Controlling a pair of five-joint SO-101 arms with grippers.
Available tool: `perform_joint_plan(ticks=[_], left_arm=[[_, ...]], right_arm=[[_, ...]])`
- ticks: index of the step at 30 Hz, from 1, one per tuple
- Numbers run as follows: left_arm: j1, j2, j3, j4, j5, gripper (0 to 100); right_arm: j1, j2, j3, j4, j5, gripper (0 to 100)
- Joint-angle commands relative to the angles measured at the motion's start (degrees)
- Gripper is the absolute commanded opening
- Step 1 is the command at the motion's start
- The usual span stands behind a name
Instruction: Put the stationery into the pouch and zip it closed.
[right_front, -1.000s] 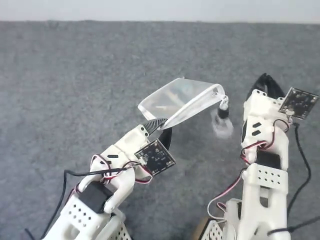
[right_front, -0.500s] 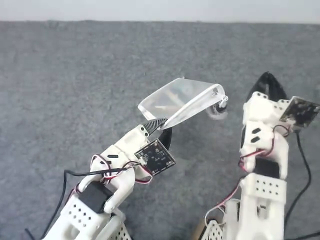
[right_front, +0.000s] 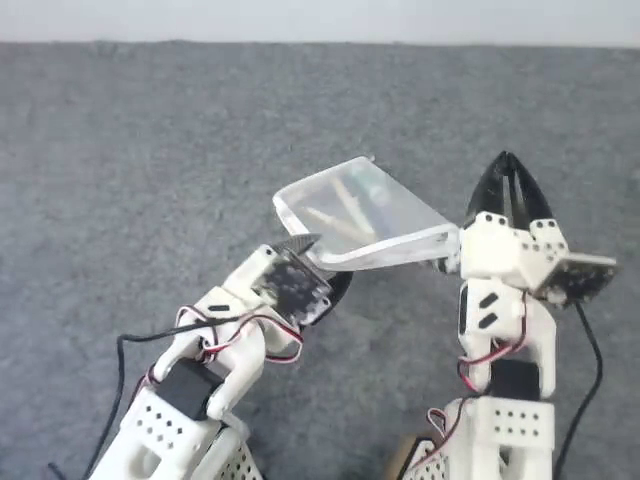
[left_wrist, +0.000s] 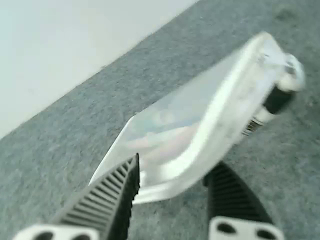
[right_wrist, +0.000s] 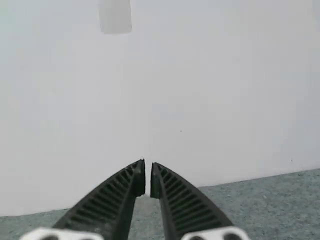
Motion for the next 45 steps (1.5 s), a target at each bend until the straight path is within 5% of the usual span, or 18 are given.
perform_joint_plan(ticks=[1, 8, 18, 26, 37, 45], left_arm=[[-3.43, -0.88, -2.07, 0.53, 3.43, 26], [-9.05, -0.97, -10.77, 11.08, 9.32, 29], [-23.91, -2.11, -15.87, 17.23, 9.32, 29], [-40.44, -21.63, -14.99, 25.67, 9.41, 29], [-50.73, -23.47, -2.07, 17.85, 14.68, 29], [-49.32, -23.47, 6.81, 13.63, 14.95, 29]], right_arm=[[-0.31, -8.84, -0.70, 8.48, 0.00, 0.6], [-0.31, -21.41, -0.44, 21.49, 0.00, 0.6], [0.22, -20.97, 0.70, 23.60, 0.00, 0.6], [0.13, -20.97, 0.62, 30.11, 0.00, 0.8], [0.13, -20.97, 0.70, 43.12, 0.00, 0.8], [0.13, -20.97, 0.70, 58.33, 0.00, 0.8]])
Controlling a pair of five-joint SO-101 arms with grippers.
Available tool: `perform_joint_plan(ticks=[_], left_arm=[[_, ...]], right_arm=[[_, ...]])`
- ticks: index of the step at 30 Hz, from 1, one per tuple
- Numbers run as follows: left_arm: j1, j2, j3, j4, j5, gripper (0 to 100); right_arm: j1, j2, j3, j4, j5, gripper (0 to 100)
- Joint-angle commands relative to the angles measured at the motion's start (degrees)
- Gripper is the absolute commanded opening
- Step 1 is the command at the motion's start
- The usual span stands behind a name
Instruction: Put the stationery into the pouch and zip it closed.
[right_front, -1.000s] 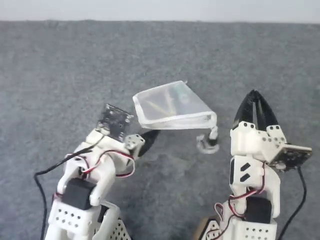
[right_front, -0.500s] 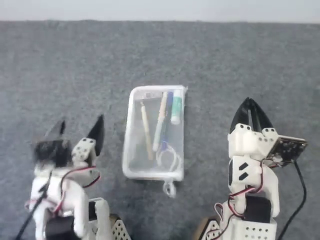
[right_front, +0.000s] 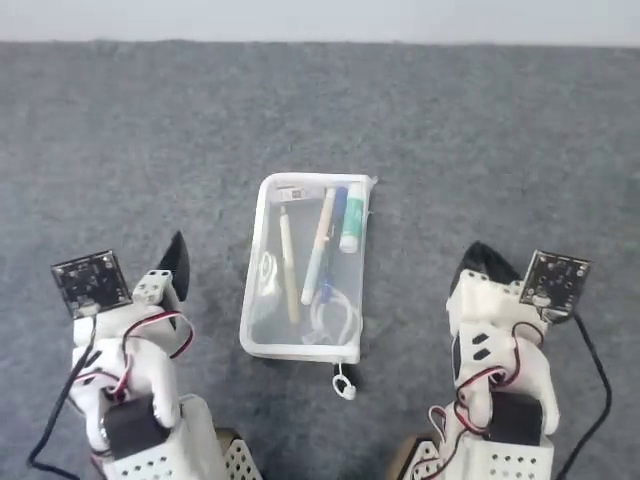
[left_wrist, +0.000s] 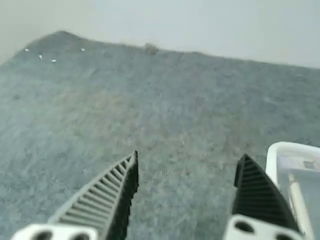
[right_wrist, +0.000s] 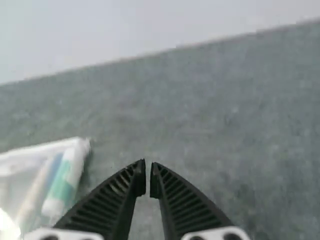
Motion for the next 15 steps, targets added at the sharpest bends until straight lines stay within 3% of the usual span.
perform_joint_plan(ticks=[1, 9, 15], left_arm=[[2.20, 0.70, 2.59, -4.13, 0.70, 29], [13.10, 0.70, 12.09, -4.48, 0.53, 29], [14.33, 0.70, 13.93, -4.22, 0.35, 29]], right_arm=[[0.13, -1.01, -0.26, 5.32, 0.00, 0.8], [0.22, -1.01, 8.00, 8.92, -0.09, 0.8], [0.22, -1.01, 12.66, 9.10, -0.09, 0.9]])
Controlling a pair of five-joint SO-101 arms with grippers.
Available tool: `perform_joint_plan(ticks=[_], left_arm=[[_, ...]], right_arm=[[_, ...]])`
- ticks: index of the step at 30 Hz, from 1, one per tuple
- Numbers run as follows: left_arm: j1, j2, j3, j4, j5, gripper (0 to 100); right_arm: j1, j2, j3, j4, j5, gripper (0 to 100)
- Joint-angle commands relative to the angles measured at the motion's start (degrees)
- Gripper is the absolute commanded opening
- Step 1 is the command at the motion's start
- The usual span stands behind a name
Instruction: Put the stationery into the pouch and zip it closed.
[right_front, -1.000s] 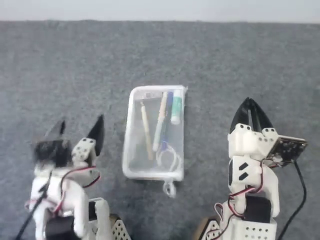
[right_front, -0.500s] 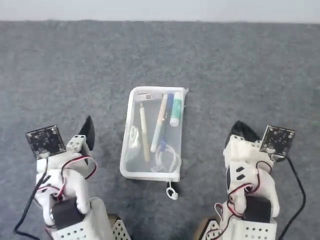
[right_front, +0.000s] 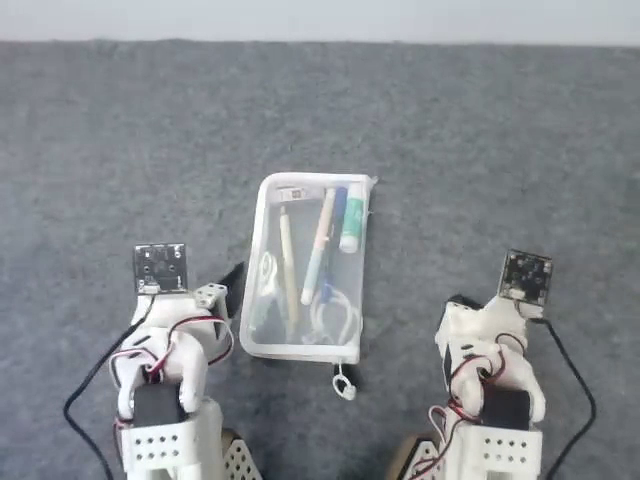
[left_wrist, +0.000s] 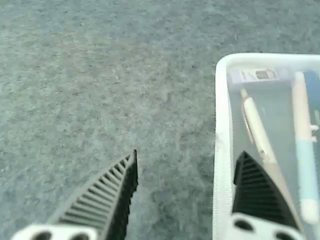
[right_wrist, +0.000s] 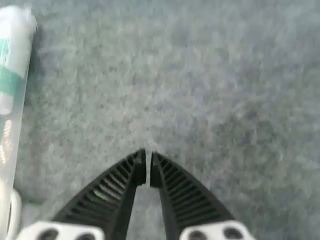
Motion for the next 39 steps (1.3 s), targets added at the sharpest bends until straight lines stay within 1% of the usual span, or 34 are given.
perform_joint_plan(ticks=[1, 5, 7, 10, 12, 16, 39], left_arm=[[0.35, 0.53, -0.57, -1.58, 0.35, 29], [0.35, 0.88, -0.57, -0.97, 0.35, 29], [0.35, 0.88, -0.57, 2.11, 0.35, 29], [0.26, 0.62, -0.57, 8.79, 0.35, 29], [0.18, 0.62, -0.57, 10.73, 0.53, 29], [0.35, 0.62, -0.57, 13.01, 0.62, 29], [0.00, 0.53, -0.57, 13.19, 0.53, 29]], right_arm=[[0.13, -1.01, 1.32, 0.57, -0.09, 0.9], [0.13, -1.01, 1.41, 0.92, -0.09, 0.7], [0.13, -1.01, 1.41, 2.51, -0.09, 0.7], [0.13, -1.01, 1.41, 7.43, -0.09, 0.7], [0.04, -1.01, 1.41, 11.82, -0.09, 0.8], [-0.13, -0.92, 1.41, 11.82, -0.18, 0.8], [-0.22, -0.92, 1.41, 11.82, -0.18, 0.8]])
